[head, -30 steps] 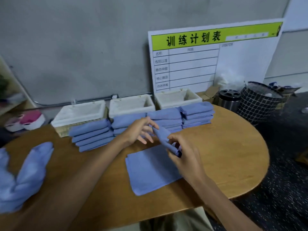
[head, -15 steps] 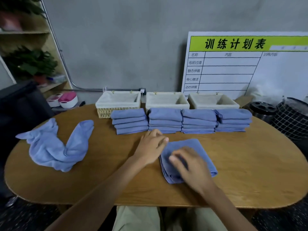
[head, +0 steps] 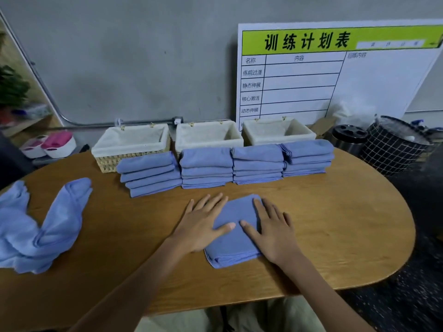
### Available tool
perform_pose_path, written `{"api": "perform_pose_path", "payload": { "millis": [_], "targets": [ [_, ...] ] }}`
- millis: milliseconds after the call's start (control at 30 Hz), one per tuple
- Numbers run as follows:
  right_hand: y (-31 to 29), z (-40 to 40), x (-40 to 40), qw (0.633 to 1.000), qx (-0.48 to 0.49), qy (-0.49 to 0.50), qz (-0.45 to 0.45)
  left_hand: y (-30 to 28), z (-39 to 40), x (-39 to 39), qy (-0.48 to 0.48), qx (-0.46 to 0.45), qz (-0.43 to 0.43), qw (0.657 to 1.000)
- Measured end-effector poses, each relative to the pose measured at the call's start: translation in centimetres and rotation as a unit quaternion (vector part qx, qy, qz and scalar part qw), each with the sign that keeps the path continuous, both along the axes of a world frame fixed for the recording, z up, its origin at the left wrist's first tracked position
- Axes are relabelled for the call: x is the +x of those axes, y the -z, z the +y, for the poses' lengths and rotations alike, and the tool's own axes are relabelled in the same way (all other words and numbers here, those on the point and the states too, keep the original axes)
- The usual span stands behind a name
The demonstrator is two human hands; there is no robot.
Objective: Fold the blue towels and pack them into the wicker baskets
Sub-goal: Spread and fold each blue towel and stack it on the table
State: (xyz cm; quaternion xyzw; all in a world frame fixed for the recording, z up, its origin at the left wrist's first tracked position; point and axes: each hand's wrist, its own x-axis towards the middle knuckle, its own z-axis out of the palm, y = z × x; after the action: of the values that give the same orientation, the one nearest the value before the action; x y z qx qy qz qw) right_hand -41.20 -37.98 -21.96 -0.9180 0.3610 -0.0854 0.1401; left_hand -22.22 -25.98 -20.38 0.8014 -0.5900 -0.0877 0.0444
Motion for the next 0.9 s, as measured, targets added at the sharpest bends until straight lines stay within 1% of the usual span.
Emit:
{"api": "perform_pose_path", "payload": {
  "millis": [100,200,233,300,333,367,400,467,500,533,600,667,733,833,900],
  "targets": [
    [-0.1,0.1,-1.3,0.998,0.008,0.035,-0.044,0.2,1.3,0.7,0.002,0.007,-0.002,1.000],
    [0.1,-0.2,-3.2,0.995,-0.057,0.066,-0.055,-0.4,2.7,1.0,0.007,0.023,-0.015,1.000],
    [-0.1,-0.3,-3.6,0.995,-0.061,0.062,-0.056,-0.8,3.0,1.0,0.012,0.034,-0.031,0.999],
    [-1.0,-0.9,-3.8,0.998,-0.027,0.037,-0.047,-1.9,3.2,0.8,0.025,0.041,-0.064,0.997],
    [-1.6,-1.3,-3.5,0.999,0.004,0.023,-0.049,-2.7,3.0,0.8,0.022,0.030,-0.063,0.997],
    [-2.2,-1.7,-3.1,0.997,0.043,0.009,-0.067,-3.3,2.6,1.0,0.005,0.009,-0.033,0.999],
    [-2.7,-2.3,-2.6,0.990,0.092,-0.004,-0.102,-3.9,2.0,1.1,-0.020,-0.021,0.026,0.999],
    [-3.5,-3.5,-1.4,0.961,0.205,-0.033,-0.184,-4.4,0.4,1.6,-0.060,-0.095,0.162,0.980],
    [-3.8,-4.1,-0.7,0.942,0.253,-0.054,-0.215,-4.4,-0.6,1.9,-0.067,-0.114,0.210,0.969],
    [-4.0,-4.8,0.0,0.927,0.282,-0.077,-0.236,-4.5,-1.5,2.1,-0.071,-0.120,0.248,0.959],
    [-4.2,-5.9,1.4,0.911,0.306,-0.108,-0.255,-4.3,-3.3,2.9,-0.090,-0.112,0.310,0.940],
    [-4.2,-6.8,2.9,0.898,0.329,-0.118,-0.268,-3.9,-4.6,4.2,-0.109,-0.115,0.355,0.921],
    [-3.9,-7.5,4.2,0.886,0.348,-0.114,-0.284,-3.7,-5.0,5.6,-0.106,-0.123,0.380,0.910],
    [-3.1,-8.0,5.9,0.871,0.356,-0.088,-0.328,-3.8,-4.4,6.9,-0.089,-0.153,0.376,0.910],
    [-2.8,-8.0,6.8,0.863,0.348,-0.071,-0.358,-3.4,-3.7,7.7,-0.087,-0.189,0.378,0.902]
  ]
}}
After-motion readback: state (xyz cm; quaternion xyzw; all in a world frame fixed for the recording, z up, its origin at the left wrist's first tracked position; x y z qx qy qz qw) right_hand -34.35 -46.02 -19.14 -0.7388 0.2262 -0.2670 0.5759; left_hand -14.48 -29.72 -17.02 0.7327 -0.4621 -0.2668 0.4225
